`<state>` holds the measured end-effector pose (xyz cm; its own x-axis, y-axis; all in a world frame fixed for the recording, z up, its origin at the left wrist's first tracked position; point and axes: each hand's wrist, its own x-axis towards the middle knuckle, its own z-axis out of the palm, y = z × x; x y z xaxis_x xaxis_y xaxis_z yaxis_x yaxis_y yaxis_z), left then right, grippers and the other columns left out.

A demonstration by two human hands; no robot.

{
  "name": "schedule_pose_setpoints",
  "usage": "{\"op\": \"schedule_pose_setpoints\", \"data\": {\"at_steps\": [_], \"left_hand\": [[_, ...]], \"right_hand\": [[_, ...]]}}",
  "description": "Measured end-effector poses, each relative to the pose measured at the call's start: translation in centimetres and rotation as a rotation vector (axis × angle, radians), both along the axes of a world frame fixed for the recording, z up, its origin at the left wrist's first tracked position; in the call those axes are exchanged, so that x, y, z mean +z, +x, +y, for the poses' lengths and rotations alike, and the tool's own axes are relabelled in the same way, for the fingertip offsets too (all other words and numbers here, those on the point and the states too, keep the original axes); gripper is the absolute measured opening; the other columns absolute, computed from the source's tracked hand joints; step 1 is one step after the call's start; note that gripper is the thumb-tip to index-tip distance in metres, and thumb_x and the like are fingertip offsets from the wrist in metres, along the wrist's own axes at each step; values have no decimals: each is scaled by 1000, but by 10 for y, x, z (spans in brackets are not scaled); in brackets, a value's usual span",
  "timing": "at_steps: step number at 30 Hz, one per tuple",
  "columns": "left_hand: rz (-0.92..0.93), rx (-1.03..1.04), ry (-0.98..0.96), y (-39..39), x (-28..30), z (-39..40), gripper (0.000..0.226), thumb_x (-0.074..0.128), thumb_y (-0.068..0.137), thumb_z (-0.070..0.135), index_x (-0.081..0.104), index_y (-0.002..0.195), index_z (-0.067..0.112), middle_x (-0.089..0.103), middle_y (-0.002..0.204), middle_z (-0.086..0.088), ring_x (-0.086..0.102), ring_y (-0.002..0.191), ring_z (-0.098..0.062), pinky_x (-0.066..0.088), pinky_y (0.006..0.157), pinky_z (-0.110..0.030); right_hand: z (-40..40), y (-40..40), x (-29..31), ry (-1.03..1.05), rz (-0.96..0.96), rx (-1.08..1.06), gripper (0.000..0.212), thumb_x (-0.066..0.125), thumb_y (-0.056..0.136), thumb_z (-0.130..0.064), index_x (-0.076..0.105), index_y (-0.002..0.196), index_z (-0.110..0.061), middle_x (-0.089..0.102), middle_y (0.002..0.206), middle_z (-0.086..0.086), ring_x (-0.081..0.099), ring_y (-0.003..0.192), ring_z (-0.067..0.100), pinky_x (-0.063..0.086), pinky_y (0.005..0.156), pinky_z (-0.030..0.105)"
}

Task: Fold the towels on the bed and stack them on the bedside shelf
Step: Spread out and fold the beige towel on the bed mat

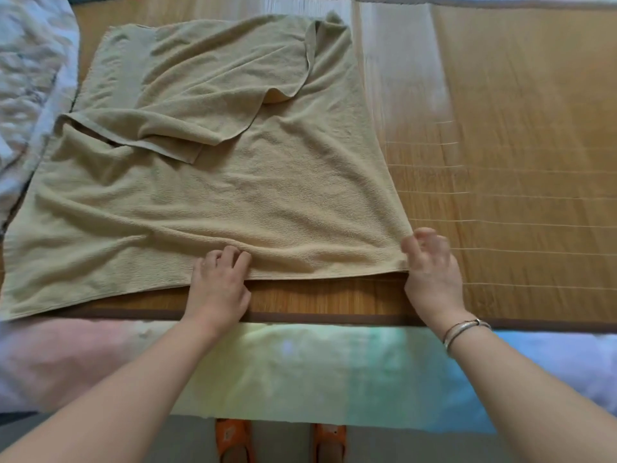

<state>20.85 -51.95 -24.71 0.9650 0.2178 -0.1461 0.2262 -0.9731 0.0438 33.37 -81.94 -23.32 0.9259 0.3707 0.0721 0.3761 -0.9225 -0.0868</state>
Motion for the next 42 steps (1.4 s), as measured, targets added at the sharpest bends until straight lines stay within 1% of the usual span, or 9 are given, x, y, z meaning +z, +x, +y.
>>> {"op": "schedule_pose_setpoints", "data": {"at_steps": [3, 7, 16, 20, 29, 32, 36, 39, 42], "left_hand": [[30, 31, 54, 14, 6, 2, 43, 64, 71, 5, 55, 112, 13, 55, 114, -9, 51, 99, -33, 46, 66, -39], [103, 68, 35, 26, 14, 8, 36, 49, 83, -1, 49, 112, 19, 49, 118, -1, 47, 106, -26, 40, 59, -34], [366, -121, -348, 5, 36, 3, 15, 57, 78, 20, 46, 80, 29, 54, 93, 11, 57, 92, -16, 37, 65, -27], [348, 1, -653, 10, 47, 14, 17, 66, 84, 40, 60, 85, 25, 60, 87, 9, 57, 83, -12, 46, 75, -28], [-59, 357, -594, 47, 57, 130, 12, 53, 90, 19, 63, 97, 22, 62, 97, 6, 59, 87, -13, 51, 80, -35], [-157, 419, -583, 55, 55, 194, 15, 54, 87, 13, 63, 96, 20, 62, 100, 4, 59, 89, -14, 50, 84, -33], [-155, 409, -571, 60, 52, 274, 24, 55, 85, 9, 60, 105, 22, 56, 106, 3, 56, 98, -13, 49, 90, -32], [-123, 363, -587, 73, 50, 320, 32, 57, 85, 9, 57, 116, 20, 52, 117, 1, 53, 108, -14, 46, 95, -31], [-137, 324, -548, 93, 46, 355, 40, 54, 84, 7, 54, 122, 17, 48, 125, -3, 49, 115, -22, 42, 101, -37]], "right_hand": [[2, 3, 0, -234, 22, 188, 49, 48, 60, 1, 58, 104, -18, 54, 109, 12, 46, 96, 32, 44, 70, 42], [6, 6, 7, -358, 140, 192, 46, 35, 84, -8, 47, 124, -27, 47, 127, 0, 40, 119, 26, 30, 94, 37], [14, 4, 41, -664, 567, 70, 48, 52, 80, -24, 47, 127, -20, 44, 133, 3, 30, 130, 26, 23, 108, 41], [50, 12, 53, -401, 469, 98, 29, 51, 83, -30, 53, 110, -18, 54, 121, 4, 41, 117, 25, 31, 99, 38], [229, 37, 44, 139, 489, 199, 16, 43, 87, -19, 57, 91, -14, 64, 91, 8, 56, 89, 28, 47, 77, 39], [300, 43, 41, 377, 735, 9, 16, 47, 90, -23, 56, 94, -11, 64, 90, 5, 64, 82, 25, 53, 74, 40], [381, 49, 29, 846, 1228, -601, 22, 52, 90, -15, 51, 111, -7, 54, 102, 8, 62, 70, 21, 53, 62, 32], [418, 54, 16, 955, 1251, -781, 5, 55, 85, -5, 55, 90, -8, 54, 83, 5, 53, 64, 15, 53, 72, 31], [457, 62, 19, 1047, 1146, -779, 8, 60, 85, -12, 55, 78, -12, 49, 65, 2, 41, 53, 12, 36, 50, 24]]}}
